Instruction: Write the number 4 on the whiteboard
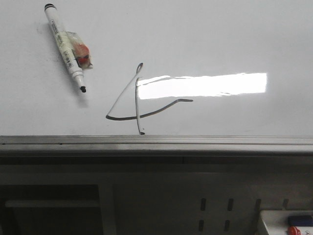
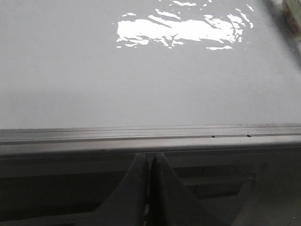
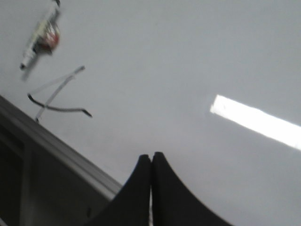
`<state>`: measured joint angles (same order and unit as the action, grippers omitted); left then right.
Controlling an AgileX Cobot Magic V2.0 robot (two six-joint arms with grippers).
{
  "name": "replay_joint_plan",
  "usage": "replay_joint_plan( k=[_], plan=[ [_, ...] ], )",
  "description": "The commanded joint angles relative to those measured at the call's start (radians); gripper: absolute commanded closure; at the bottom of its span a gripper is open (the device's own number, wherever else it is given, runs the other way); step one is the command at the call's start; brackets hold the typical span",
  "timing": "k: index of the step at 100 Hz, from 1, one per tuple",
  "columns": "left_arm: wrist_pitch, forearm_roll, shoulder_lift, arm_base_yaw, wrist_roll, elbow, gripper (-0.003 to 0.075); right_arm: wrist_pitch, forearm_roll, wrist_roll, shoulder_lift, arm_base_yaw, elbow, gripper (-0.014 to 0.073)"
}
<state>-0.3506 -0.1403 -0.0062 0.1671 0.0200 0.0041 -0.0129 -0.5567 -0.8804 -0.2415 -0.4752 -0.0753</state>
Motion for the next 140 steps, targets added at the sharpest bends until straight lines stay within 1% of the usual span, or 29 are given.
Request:
replay_joint_plan(
  k=[1, 7, 11, 17, 25, 33, 44, 54, 57, 60, 75, 83, 87, 93, 140],
  plan=[
    [0.033, -0.018, -0.023, 0.0, -0.008, 0.034, 0.0741, -0.071, 0.127, 0.1, 0.01, 0.063, 0.04, 0.0658],
    [0.033, -0.018, -0.023, 0.0, -0.008, 0.034, 0.0741, -0.071, 0.197, 0.233, 0.014, 0.111, 0.086, 0.0658],
    [0.033, -0.018, -0.023, 0.0, -0.008, 0.034, 0.0741, -0.073, 0.23, 0.292, 0.021, 0.135, 0.109, 0.0658],
    [0.031, -0.018, -0.023, 0.0, -0.008, 0.034, 0.0741, 0.013, 0.239, 0.373, 0.039, 0.179, 0.108, 0.0658],
    [0.031, -0.018, -0.023, 0.0, -0.008, 0.034, 0.0741, 0.061, 0.246, 0.417, 0.063, 0.224, 0.11, 0.0658],
    [0.031, -0.018, -0.023, 0.0, -0.008, 0.034, 0.0741, 0.088, 0.275, 0.521, 0.085, 0.264, 0.11, 0.0658],
    [0.031, -0.018, -0.023, 0.0, -0.008, 0.034, 0.0741, 0.123, 0.3, 0.583, 0.108, 0.303, 0.11, 0.0658],
    [0.031, -0.018, -0.023, 0.0, -0.008, 0.034, 0.0741, 0.235, 0.332, 0.651, 0.138, 0.316, 0.11, 0.0658],
    [0.031, -0.018, -0.023, 0.0, -0.008, 0.034, 0.0741, 0.279, 0.34, 0.658, 0.154, 0.316, 0.11, 0.0658],
    [0.031, -0.018, -0.023, 0.0, -0.008, 0.034, 0.0741, 0.279, 0.342, 0.658, 0.169, 0.316, 0.11, 0.0658],
    [0.031, -0.018, -0.023, 0.0, -0.008, 0.034, 0.0741, 0.337, 0.439, 0.66, 0.265, 0.316, 0.11, 0.0658],
    [0.031, -0.018, -0.023, 0.0, -0.008, 0.034, 0.0741, 0.337, 0.444, 0.666, 0.263, 0.317, 0.11, 0.0658],
    [0.031, -0.018, -0.023, 0.0, -0.008, 0.034, 0.0741, 0.337, 0.444, 0.699, 0.263, 0.319, 0.11, 0.0658],
    [0.031, -0.018, -0.023, 0.0, -0.008, 0.034, 0.0741, 0.335, 0.444, 0.712, 0.265, 0.319, 0.11, 0.0658],
    [0.031, -0.018, -0.023, 0.0, -0.008, 0.034, 0.0741, 0.333, 0.44, 0.713, 0.265, 0.319, 0.11, 0.0658]
  ],
)
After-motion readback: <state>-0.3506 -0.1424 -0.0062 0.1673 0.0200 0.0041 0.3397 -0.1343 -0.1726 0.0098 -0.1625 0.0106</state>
